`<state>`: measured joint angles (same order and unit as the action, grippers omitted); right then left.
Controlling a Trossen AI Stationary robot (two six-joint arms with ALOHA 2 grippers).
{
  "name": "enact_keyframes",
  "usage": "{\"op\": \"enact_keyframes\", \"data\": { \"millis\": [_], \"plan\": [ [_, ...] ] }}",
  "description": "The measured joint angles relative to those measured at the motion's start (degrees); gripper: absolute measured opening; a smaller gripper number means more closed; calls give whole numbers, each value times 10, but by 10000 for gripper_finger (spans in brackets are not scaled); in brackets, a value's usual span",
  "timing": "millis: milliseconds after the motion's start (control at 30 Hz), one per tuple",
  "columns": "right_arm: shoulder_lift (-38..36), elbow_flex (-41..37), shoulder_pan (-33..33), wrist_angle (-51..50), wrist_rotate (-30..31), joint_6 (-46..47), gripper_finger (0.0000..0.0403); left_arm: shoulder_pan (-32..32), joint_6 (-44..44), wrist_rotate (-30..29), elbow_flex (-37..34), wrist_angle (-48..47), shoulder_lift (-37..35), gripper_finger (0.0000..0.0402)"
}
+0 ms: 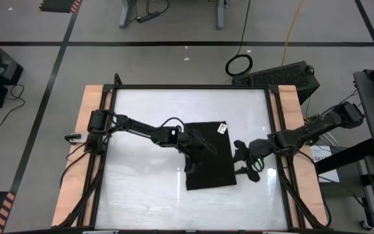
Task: Roll towel into tight, uniform cylinder
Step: Roll the black towel
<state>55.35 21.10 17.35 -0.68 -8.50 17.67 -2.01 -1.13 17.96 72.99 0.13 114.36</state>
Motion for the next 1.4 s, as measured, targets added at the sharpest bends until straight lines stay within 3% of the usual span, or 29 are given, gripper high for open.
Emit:
{"op": "enact_keyframes", "data": {
  "millis": [233,533,667,1000,1400],
  "plan": [
    [6,0,101,10,85,24,211,16,0,33,0,31,28,180],
    [82,0,187,55,163,42,211,29,-2,54,0,52,53,180],
    [113,0,201,68,203,43,211,32,-1,55,0,56,55,180],
    [195,0,212,97,207,57,211,44,-16,55,1,52,73,180],
    [257,1,214,96,257,101,195,46,-15,56,1,34,86,180]
  ]
}}
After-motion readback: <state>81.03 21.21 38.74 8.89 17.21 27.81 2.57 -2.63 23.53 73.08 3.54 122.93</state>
